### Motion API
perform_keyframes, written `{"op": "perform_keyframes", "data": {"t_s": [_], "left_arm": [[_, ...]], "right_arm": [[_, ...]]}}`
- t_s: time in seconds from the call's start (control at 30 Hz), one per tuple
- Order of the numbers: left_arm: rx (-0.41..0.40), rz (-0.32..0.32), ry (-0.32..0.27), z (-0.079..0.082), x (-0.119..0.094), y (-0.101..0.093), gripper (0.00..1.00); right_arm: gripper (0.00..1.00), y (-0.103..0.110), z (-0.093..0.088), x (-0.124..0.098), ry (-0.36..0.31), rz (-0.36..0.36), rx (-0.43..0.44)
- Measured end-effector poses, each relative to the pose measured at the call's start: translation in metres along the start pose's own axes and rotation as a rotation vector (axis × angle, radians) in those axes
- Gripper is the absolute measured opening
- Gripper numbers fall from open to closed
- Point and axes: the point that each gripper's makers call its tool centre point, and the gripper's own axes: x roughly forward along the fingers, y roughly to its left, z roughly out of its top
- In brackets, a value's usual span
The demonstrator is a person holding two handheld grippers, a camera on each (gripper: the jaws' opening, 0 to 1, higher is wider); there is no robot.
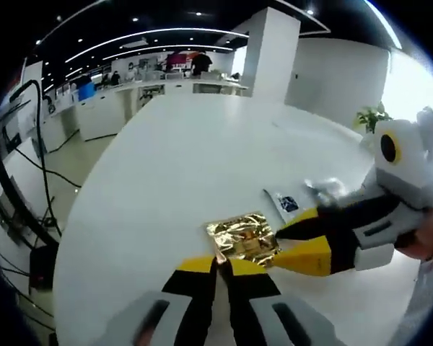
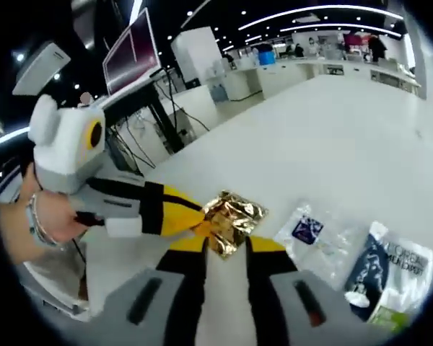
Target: Arrange the skincare products in the storage area until every visible bottle or jar stands upright without overlapping.
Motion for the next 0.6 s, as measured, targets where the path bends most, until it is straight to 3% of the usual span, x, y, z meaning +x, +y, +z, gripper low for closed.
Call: {"op": "perform_keyframes", "data": {"t_s": [0.13,0.2,0.23,0.27,0.3,0.43,0.6], "left_arm": [[-0.060,-0.025,-0.003,-0.002,-0.002,-0.002,0.04],[-0.141,-0.105,-0.001,-0.005,-0.003,-0.018,0.03],[-0.173,-0.141,0.002,-0.006,-0.002,-0.023,0.03],[-0.192,-0.133,0.000,-0.007,-0.002,-0.023,0.03],[-0.154,-0.095,-0.019,-0.006,-0.001,-0.018,0.03],[-0.138,-0.082,-0.022,-0.008,0.000,-0.017,0.03],[-0.126,-0.079,-0.018,-0.012,-0.001,-0.016,0.02]], "right_arm": [[0.20,-0.001,-0.002,-0.003,0.014,0.008,0.011],[0.10,0.012,-0.008,-0.004,0.044,0.087,0.024],[0.10,0.019,-0.010,-0.004,0.051,0.110,0.052],[0.10,0.019,-0.009,-0.003,0.042,0.094,0.034],[0.10,0.022,-0.007,-0.003,0.027,0.083,-0.011],[0.10,0.024,-0.008,-0.007,0.034,0.068,-0.050],[0.16,-0.003,-0.011,-0.019,0.037,-0.052,-0.065]]}}
